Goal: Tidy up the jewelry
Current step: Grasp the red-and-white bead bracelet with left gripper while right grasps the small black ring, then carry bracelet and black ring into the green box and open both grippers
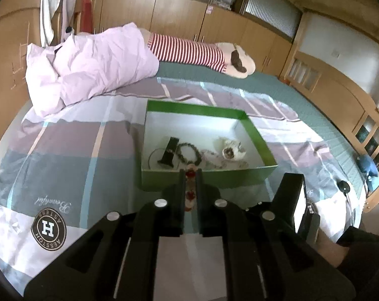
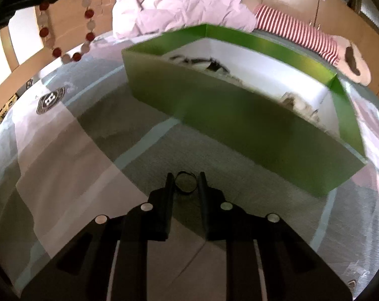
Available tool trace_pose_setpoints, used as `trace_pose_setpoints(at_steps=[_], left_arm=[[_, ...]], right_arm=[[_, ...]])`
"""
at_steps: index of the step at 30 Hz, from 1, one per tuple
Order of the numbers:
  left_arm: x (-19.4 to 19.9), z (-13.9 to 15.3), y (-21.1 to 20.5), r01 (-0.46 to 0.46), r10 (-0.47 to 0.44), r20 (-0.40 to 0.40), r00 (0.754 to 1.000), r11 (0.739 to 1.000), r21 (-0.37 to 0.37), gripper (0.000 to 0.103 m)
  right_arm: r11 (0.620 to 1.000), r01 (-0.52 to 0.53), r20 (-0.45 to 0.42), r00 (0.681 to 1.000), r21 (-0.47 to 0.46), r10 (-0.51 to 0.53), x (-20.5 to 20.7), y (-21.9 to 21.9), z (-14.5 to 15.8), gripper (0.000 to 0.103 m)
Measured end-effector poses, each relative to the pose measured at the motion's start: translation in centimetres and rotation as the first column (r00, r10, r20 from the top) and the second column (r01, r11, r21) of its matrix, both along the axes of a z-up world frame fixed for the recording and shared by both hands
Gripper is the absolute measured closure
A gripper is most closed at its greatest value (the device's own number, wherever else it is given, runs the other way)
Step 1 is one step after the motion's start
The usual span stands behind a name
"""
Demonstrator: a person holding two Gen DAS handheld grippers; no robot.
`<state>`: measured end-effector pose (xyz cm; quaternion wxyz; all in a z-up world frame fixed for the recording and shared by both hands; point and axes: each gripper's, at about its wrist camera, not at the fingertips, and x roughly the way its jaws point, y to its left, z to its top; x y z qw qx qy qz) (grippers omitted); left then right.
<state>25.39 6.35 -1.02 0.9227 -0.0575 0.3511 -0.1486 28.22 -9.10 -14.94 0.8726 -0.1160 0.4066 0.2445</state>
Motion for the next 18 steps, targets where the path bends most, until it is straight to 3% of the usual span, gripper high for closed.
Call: trace_pose_setpoints(at_steps=[5,11,15,18], left_arm=[[0.2,0.8,0.8,-0.013,0.013,0.016,1.0,0.999,-0.041,0.095],[0.4,1.4,0.2,-0.008,0.011,0.038,0.999,0.998,-0.065,0.095],[0.0,2.0,-0.4,-0.014,0.017,0.06,0.998,0.998,-0.057,0.095],[-0.4,2.3,-0.9,-0.01,0.014,0.072,0.997,0.999,-0.046,0.095]], right_arm=[[0.994,0.07,0.099,0.992,0.09,-0.079,-1.4,-1.8,5.2,0.084],[0.954,0.186,0.245,0.939,0.233,-0.243,-4.3,-5.3,12.5,0.084],[0.943,0.207,0.331,0.899,0.259,-0.288,-5.8,-6.4,15.3,0.084],[0.943,0.202,0.348,0.892,0.264,-0.288,-6.1,-6.8,16.0,0.084]])
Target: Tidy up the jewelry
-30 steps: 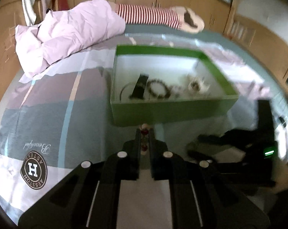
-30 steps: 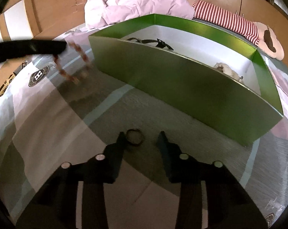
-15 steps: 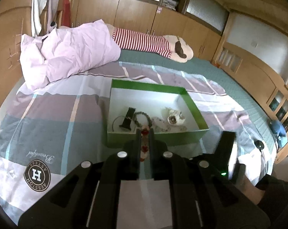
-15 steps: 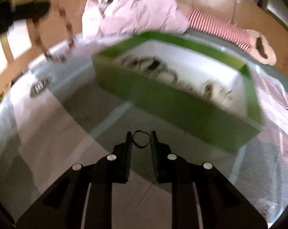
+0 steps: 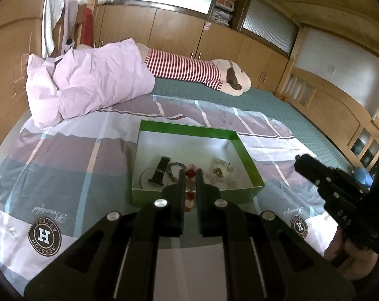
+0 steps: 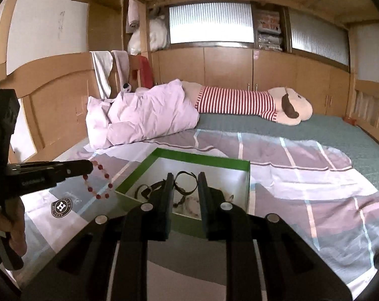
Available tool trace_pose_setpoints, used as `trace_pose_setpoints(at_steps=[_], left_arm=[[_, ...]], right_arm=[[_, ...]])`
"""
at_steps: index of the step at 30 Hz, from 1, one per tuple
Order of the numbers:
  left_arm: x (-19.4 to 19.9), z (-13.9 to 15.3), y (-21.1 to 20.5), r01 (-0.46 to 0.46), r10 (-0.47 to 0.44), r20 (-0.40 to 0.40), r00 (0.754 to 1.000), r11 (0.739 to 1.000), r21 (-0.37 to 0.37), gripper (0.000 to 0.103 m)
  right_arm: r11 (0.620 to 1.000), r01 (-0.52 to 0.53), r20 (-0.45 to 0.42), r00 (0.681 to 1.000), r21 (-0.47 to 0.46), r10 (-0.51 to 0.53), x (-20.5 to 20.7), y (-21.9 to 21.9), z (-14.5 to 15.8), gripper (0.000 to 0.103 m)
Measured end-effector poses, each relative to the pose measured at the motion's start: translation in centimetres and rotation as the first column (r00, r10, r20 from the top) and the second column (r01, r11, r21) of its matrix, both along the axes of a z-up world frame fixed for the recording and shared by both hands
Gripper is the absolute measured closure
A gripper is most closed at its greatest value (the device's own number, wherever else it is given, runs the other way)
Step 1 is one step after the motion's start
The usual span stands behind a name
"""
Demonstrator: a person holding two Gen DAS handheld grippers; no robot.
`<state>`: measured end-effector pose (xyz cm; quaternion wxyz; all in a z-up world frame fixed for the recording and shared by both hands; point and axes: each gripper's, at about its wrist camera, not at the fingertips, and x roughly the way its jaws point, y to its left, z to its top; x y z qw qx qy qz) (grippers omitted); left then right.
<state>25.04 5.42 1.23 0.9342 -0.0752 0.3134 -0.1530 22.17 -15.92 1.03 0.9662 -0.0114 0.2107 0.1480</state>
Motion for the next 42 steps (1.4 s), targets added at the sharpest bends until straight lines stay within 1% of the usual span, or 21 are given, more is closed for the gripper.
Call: trace_pose_setpoints(at_steps=[10,13,15,18,20,21,22,23,24,25,26,27,29,30,31,32,34,36,38,39,42], left_arm=[[1.6,-1.4,-1.1,0.009,-0.008,-0.037,0.999,1.0,0.012,0.095],[2.6,-2.0,-1.5,0.01,-0.01,-0.047,0.999,1.0,0.015,0.095],[4.1,-2.6,-2.2,0.005,-0.004,-0.052,0.999,1.0,0.029,0.095],[7.6,-3.8,-3.2,-0.011,0.013,-0.045,0.999,0.999,0.044,0.095],[9.4,-4.7,-3.7,-0.014,0.015,-0.038,0.999,0.999,0.029,0.093],[10.0,-5.2,-3.9,-0.015,0.016,-0.028,0.999,0.999,0.034,0.079],[10.3,-6.0,-4.1,-0.029,0.03,-0.021,0.999,0.998,0.057,0.035],[10.4,-6.4,-4.1,-0.051,0.052,-0.019,0.998,0.996,0.077,0.014],[10.3,-6.8,-4.0,-0.097,0.099,-0.011,0.995,0.989,0.107,0.006],[10.1,-6.9,-3.9,-0.107,0.109,-0.016,0.994,0.987,0.122,0.006],[9.9,-6.8,-3.9,-0.095,0.099,-0.029,0.995,0.988,0.125,0.006],[9.4,-6.4,-4.0,-0.072,0.078,-0.041,0.996,0.989,0.126,0.006],[7.9,-5.1,-3.9,-0.069,0.073,-0.025,0.997,0.988,0.135,0.005],[6.9,-4.3,-3.8,-0.08,0.082,-0.01,0.997,0.988,0.134,0.005],[5.8,-3.6,-3.6,-0.091,0.092,-0.001,0.996,0.988,0.127,0.005],[4.5,-2.9,-3.4,-0.1,0.101,0.003,0.995,0.988,0.116,0.005],[1.9,-1.6,-2.9,-0.114,0.114,0.004,0.994,0.987,0.113,0.005],[-0.1,-0.8,-2.6,-0.119,0.12,0.002,0.993,0.988,0.1,0.005],[-2.1,-0.1,-2.4,-0.111,0.111,0.007,0.994,0.989,0.097,0.005],[-3.1,0.2,-2.5,-0.11,0.11,0.013,0.994,0.988,0.104,0.005],[-6.3,0.6,-2.7,-0.114,0.113,0.014,0.994,0.988,0.102,0.004]], right_arm=[[1.0,0.02,-0.057,0.998,0.018,-0.019,2.5,-0.8,-1.6,0.084],[0.999,0.028,-0.076,0.997,0.025,-0.026,4.1,-0.6,-2.1,0.084],[0.999,0.047,-0.083,0.995,0.016,-0.045,5.9,-0.3,-2.6,0.084],[0.997,0.074,-0.108,0.992,0.022,-0.071,9.3,0.0,-3.9,0.084],[0.996,0.08,-0.125,0.989,0.029,-0.076,10.6,0.0,-5.0,0.082],[0.997,0.073,-0.146,0.987,0.014,-0.07,11.2,0.2,-5.8,0.062],[0.997,0.083,-0.159,0.984,-0.006,-0.083,11.4,0.2,-6.5,0.04],[0.993,0.118,-0.16,0.98,-0.016,-0.119,11.2,-0.1,-6.7,0.038],[0.993,0.119,-0.167,0.979,-0.004,-0.118,11.1,-0.4,-6.7,0.038],[0.994,0.108,-0.177,0.979,0.007,-0.105,11.0,-0.5,-6.5,0.038],[0.995,0.1,-0.175,0.98,0.008,-0.097,10.7,-0.6,-6.1,0.038],[0.995,0.099,-0.157,0.983,0.007,-0.097,10.0,-0.7,-5.4,0.038],[0.994,0.107,-0.14,0.985,0.023,-0.102,8.4,-1.4,-4.0,0.036],[0.992,0.119,-0.145,0.983,0.034,-0.113,7.6,-1.7,-3.4,0.031],[0.991,0.13,-0.147,0.982,0.045,-0.122,6.9,-2.0,-3.0,0.023],[0.988,0.141,-0.145,0.981,0.056,-0.132,6.0,-2.3,-2.4,0.019],[0.981,0.189,-0.119,0.976,0.053,-0.182,3.5,-2.6,-1.0,0.008],[0.979,0.203,-0.083,0.976,0.032,-0.2,1.0,-2.5,0.0,0.005],[0.978,0.208,-0.068,0.976,-0.003,-0.208,-0.7,-2.4,0.4,0.004],[0.977,0.213,-0.07,0.974,-0.015,-0.213,-1.9,-2.5,0.4,0.004],[0.973,0.231,-0.102,0.968,0.003,-0.229,-4.7,-2.8,0.3,0.004]])
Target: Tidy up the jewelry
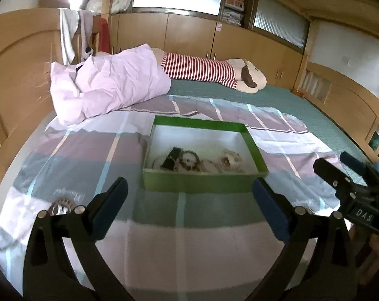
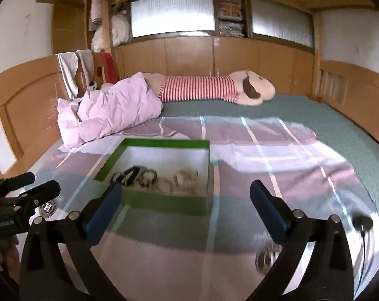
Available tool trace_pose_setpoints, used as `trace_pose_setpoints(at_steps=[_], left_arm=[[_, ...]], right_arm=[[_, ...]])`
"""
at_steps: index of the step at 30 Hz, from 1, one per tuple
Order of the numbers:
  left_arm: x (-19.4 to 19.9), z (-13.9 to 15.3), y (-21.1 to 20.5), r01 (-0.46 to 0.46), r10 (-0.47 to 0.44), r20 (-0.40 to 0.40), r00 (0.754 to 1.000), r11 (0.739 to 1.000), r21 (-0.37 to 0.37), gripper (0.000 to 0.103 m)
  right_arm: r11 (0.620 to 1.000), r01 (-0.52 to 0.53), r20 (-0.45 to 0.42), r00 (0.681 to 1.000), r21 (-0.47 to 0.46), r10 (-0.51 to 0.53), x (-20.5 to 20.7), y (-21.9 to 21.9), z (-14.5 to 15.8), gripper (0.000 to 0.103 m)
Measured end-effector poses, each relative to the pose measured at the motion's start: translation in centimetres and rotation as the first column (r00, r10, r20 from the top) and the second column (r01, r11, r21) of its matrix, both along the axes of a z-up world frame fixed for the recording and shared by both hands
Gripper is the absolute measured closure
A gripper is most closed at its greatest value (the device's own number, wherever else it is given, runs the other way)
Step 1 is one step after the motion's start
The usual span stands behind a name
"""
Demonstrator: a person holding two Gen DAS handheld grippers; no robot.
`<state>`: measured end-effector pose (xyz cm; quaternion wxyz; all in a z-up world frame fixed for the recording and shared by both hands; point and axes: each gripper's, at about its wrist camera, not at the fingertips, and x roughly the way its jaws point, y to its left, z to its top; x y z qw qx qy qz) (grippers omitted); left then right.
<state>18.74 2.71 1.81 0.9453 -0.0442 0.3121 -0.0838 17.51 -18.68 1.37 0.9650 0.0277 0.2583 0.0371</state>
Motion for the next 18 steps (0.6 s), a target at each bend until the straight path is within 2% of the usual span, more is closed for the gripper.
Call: trace_pose_setpoints(at_steps=[3,9,14,18], left_arm=[[-2.1,-0.2,-0.6,0.015,-0.015,-0.018,1.0,1.0,-0.005,0.004],[-5.6,-0.2,-1.4,0.018,-0.018,0.005,1.0,1.0,0.015,0.004],[-5.1,-0.5,-0.9,0.008,-0.008,-0.013,1.0,1.0,-0.016,0.004],[-4.6,-0.6,-0.4,-0.012,0.012,-0.007,1.0,1.0,0.006,0.004]], right_arm=[[1.0,-0.006,-0.03,1.0,0.017,0.007,-1.9,0.2,-0.2,0.004],[1.0,-0.019,-0.012,1.0,-0.016,0.019,-3.6,1.4,-0.4,0.004],[1.0,-0.024,-0.019,1.0,-0.018,0.024,-3.5,1.6,-0.7,0.004],[0.999,-0.034,-0.037,0.999,-0.014,0.034,-3.0,2.0,-1.1,0.004]])
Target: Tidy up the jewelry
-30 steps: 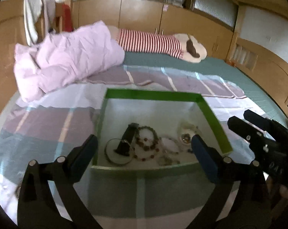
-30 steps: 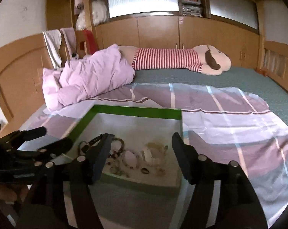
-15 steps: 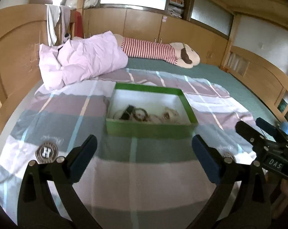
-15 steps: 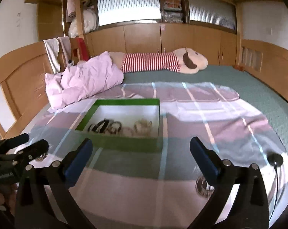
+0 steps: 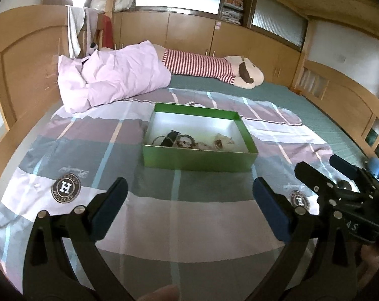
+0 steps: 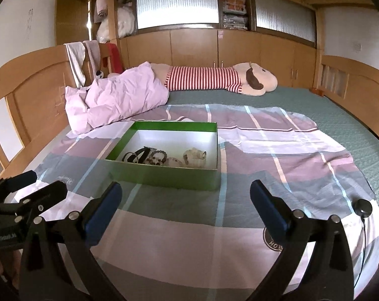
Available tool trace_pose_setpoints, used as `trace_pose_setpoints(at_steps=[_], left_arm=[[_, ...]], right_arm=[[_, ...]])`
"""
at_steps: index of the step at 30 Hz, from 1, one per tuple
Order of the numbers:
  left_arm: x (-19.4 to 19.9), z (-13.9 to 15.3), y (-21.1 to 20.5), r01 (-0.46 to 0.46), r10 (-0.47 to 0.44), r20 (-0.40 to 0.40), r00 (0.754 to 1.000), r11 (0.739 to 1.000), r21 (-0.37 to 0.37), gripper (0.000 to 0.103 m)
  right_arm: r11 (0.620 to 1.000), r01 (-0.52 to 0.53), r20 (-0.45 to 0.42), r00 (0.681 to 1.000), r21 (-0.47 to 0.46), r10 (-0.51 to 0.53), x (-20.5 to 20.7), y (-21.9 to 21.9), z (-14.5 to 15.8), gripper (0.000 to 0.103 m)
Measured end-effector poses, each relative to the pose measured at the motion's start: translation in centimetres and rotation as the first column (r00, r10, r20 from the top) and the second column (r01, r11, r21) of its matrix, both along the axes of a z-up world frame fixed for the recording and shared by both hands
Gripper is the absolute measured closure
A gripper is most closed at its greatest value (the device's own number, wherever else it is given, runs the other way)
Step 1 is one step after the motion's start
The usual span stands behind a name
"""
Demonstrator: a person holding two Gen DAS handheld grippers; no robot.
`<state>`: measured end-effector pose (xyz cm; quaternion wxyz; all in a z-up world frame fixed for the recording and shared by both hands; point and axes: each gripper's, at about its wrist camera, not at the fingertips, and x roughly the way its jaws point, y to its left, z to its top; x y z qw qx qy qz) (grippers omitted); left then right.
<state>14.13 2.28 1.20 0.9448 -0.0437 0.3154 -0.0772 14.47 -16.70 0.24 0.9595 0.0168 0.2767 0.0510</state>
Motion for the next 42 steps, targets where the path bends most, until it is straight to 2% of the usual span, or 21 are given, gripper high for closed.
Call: trace_pose_setpoints(at_steps=[8,42], left_arm=[[0.45,0.12,-0.36,0.001,-0.001,0.004,1.0,1.0,0.02,0.004],[0.68,-0.02,0.4,-0.01,0.01,-0.006,1.0,1.0,0.026,0.004]], right_arm=[[1.0,-0.008,-0.013,1.0,0.004,0.008,0.43,0.14,-0.28,0.004],[1.0,-0.004,-0.011,1.0,0.009,0.004,0.75,0.15,-0.76,0.003]])
